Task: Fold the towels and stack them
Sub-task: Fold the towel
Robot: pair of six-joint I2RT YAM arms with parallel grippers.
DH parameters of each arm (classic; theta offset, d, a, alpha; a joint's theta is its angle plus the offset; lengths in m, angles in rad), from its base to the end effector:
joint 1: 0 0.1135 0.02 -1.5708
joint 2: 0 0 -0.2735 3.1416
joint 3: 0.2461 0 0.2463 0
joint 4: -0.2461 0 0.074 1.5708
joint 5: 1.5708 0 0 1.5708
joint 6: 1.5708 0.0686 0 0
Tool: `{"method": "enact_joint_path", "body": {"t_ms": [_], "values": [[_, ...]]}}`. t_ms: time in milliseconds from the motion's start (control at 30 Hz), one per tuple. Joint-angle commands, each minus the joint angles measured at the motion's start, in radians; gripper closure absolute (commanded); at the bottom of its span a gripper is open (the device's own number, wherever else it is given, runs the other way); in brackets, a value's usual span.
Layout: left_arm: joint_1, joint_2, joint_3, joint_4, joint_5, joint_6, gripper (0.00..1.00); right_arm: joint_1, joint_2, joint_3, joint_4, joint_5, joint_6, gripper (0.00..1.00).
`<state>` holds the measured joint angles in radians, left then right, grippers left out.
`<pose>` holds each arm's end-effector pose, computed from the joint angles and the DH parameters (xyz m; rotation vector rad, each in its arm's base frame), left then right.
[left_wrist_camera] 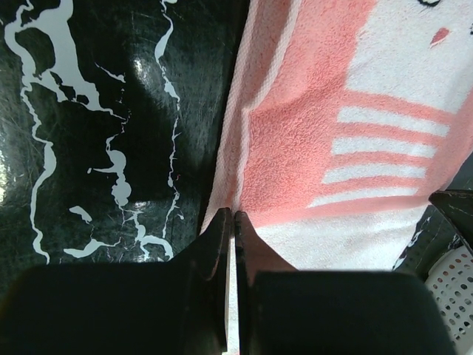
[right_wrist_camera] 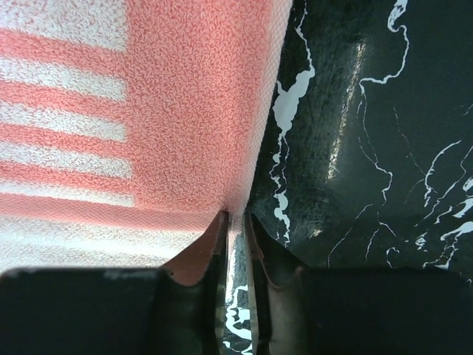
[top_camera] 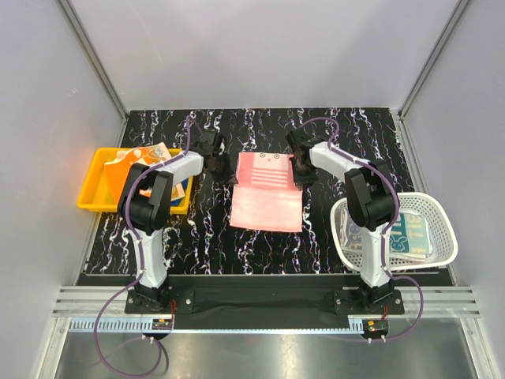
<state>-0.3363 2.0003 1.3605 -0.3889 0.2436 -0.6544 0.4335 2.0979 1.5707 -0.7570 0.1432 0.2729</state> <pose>0.4041 -0.1588 0.1473 -0.3376 2.6856 -0.6487 0.3983 0.1736 0.1454 -0.1973 2.8166 -0.0491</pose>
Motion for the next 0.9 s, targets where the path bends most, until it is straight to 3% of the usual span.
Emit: {"method": "enact_joint_path", "body": {"t_ms": [0,200,433,567,867], "values": [[-0.001,-0.012,-0.011,0.041,0.017,0.010,1.00,0.019,0.001,0.048,-0.038,0.048,-0.014,0.79],[-0.001,-0.011,-0.021,0.053,0.022,0.007,1.00,0.025,0.008,0.061,-0.050,0.055,-0.011,0.90],[0.000,-0.009,-0.020,0.056,0.029,0.006,1.00,0.027,0.011,0.058,-0.051,0.049,-0.006,0.92],[-0.001,-0.011,-0.020,0.055,0.029,0.007,1.00,0.027,-0.005,0.045,-0.039,0.052,-0.003,1.00],[-0.001,-0.049,-0.024,0.048,0.025,0.006,1.00,0.025,-0.078,0.025,-0.030,0.053,0.008,1.00]]}}
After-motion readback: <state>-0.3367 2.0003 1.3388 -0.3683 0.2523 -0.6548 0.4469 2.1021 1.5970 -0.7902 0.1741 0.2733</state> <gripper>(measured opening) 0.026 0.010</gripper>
